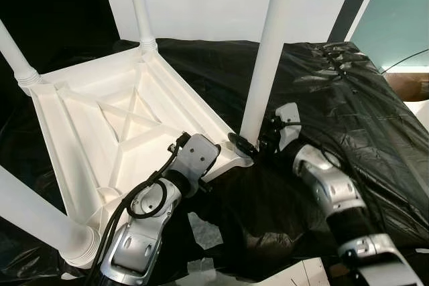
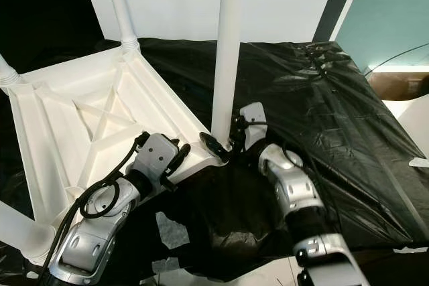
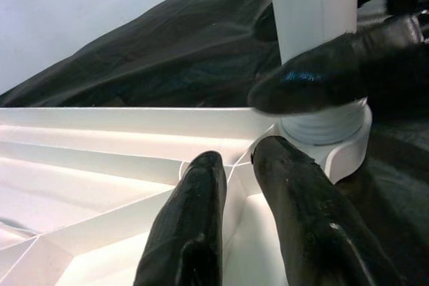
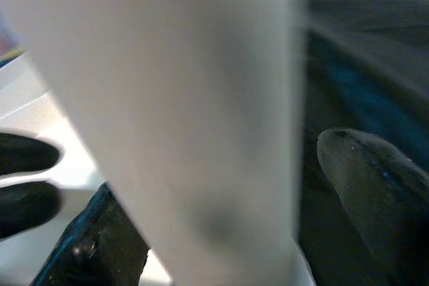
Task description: Building children table
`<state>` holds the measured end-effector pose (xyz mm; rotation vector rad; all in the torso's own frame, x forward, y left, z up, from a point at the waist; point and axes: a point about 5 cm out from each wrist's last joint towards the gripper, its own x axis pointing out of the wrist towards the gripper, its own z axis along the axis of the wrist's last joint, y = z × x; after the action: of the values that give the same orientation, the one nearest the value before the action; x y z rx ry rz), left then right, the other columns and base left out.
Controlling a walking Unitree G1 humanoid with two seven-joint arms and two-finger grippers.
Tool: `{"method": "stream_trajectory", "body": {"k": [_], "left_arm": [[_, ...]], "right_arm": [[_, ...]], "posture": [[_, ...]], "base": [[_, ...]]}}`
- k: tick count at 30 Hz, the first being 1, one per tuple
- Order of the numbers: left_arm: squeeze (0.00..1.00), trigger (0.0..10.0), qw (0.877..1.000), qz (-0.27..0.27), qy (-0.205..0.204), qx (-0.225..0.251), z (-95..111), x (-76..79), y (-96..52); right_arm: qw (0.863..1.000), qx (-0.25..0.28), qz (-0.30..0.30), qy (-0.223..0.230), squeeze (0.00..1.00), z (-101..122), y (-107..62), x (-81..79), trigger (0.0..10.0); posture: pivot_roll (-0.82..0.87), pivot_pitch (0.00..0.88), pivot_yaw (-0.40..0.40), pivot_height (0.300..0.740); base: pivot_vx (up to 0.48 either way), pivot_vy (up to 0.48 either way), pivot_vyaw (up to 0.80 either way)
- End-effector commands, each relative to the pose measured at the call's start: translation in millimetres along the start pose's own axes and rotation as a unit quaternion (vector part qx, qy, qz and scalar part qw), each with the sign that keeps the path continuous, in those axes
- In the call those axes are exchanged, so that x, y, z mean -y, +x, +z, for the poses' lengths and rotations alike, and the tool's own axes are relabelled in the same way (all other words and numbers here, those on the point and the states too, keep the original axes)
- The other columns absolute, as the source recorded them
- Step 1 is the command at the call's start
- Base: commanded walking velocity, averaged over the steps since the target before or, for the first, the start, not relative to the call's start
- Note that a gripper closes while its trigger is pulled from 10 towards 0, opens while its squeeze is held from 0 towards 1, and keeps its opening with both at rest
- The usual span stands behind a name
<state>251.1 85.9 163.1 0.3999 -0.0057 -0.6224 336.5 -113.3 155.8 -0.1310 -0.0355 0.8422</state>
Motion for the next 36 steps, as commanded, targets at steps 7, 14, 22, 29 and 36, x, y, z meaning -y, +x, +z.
{"method": "stream_trajectory", "body": {"k": [7, 14, 22, 29, 36], "left_arm": [[0.0, 10.0, 1.0, 0.004, 0.007, -0.004, -2, 1.9, 1.6], [0.0, 10.0, 1.0, 0.002, 0.006, -0.018, -7, 4.0, -3.0], [0.0, 10.0, 0.999, -0.031, -0.015, -0.033, -15, 12.8, -4.6], [0.0, 10.0, 0.997, -0.065, -0.02, -0.038, -18, 18.4, -10.8], [0.0, 10.0, 0.997, -0.065, -0.028, -0.036, -15, 20.7, -9.2]], "right_arm": [[0.995, -0.026, 0.093, -0.019, 0.0, -2, 11.4, -5.1, 10.0], [0.99, -0.059, 0.124, -0.035, 0.0, -13, 10.2, -4.6, 0.0], [0.994, -0.076, 0.078, -0.027, 0.0, -22, 6.7, 3.8, 0.0], [0.998, -0.064, 0.019, -0.013, 0.0, -29, 7.5, -2.5, 0.0], [0.987, -0.066, -0.146, 0.026, 0.0, -39, 13.9, -6.3, 0.0]], "posture": [[0.13, 0.005, -0.061, 0.74], [0.14, 0.002, -0.066, 0.74], [0.13, 0.012, -0.054, 0.74], [0.13, 0.021, -0.05, 0.74], [0.13, 0.034, -0.047, 0.74]], "base": [[0.0, 0.0, 0.0], [0.0, 0.0, 0.0], [0.0, 0.0, 0.0], [0.0, 0.0, 0.0], [0.0, 0.0, 0.0]]}}
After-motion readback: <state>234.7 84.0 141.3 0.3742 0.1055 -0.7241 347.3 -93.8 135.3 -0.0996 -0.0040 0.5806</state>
